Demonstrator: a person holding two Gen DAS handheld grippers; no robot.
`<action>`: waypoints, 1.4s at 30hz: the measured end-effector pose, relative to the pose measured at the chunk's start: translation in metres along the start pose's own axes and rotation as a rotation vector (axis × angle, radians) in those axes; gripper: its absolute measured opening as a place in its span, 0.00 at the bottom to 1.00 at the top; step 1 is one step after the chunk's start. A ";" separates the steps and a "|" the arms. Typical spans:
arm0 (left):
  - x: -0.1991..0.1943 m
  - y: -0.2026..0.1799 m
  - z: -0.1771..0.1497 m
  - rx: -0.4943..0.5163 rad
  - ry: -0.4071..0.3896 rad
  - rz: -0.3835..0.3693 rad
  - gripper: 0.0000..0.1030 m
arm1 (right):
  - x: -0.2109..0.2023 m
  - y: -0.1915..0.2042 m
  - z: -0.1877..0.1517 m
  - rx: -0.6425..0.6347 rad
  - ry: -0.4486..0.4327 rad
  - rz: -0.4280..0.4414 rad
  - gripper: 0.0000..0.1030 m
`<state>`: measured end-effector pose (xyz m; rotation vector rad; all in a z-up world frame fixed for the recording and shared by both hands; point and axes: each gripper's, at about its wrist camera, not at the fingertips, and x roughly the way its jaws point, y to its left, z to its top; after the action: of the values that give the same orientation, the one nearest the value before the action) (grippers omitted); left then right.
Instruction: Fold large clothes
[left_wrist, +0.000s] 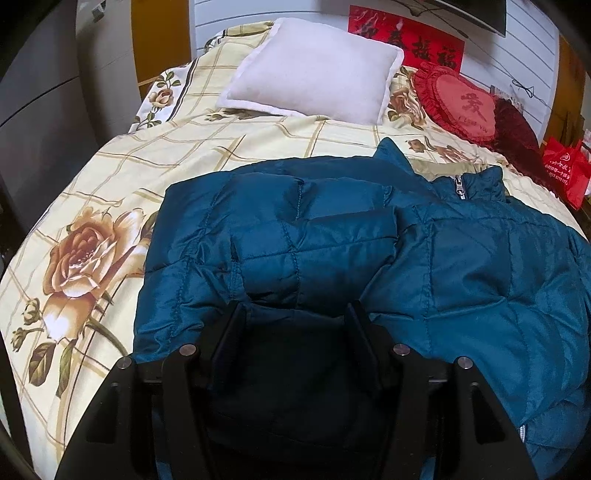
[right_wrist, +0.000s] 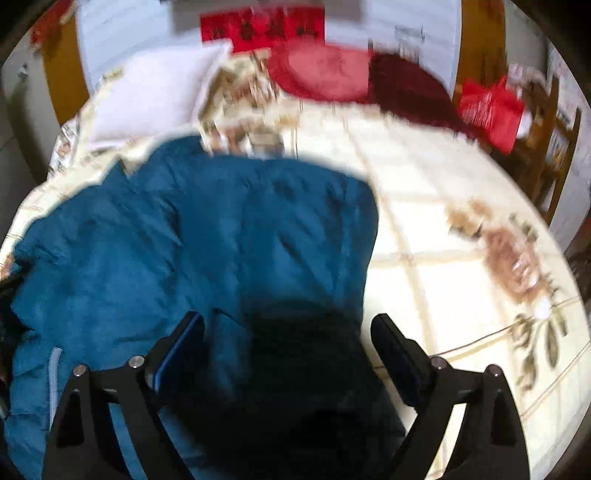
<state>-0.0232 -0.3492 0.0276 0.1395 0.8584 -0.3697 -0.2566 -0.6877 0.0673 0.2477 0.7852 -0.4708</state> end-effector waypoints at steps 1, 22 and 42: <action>0.000 -0.001 0.000 0.001 0.000 0.002 0.38 | -0.009 0.004 0.005 0.007 -0.032 0.012 0.92; -0.015 0.008 -0.003 -0.004 0.008 -0.030 0.38 | 0.025 0.041 0.006 -0.059 0.057 0.017 0.93; -0.174 0.092 -0.113 -0.008 -0.036 -0.018 0.38 | -0.102 0.004 -0.114 -0.023 0.101 0.093 0.94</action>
<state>-0.1722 -0.1882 0.0839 0.1172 0.8264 -0.3844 -0.3870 -0.6083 0.0634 0.2869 0.8734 -0.3630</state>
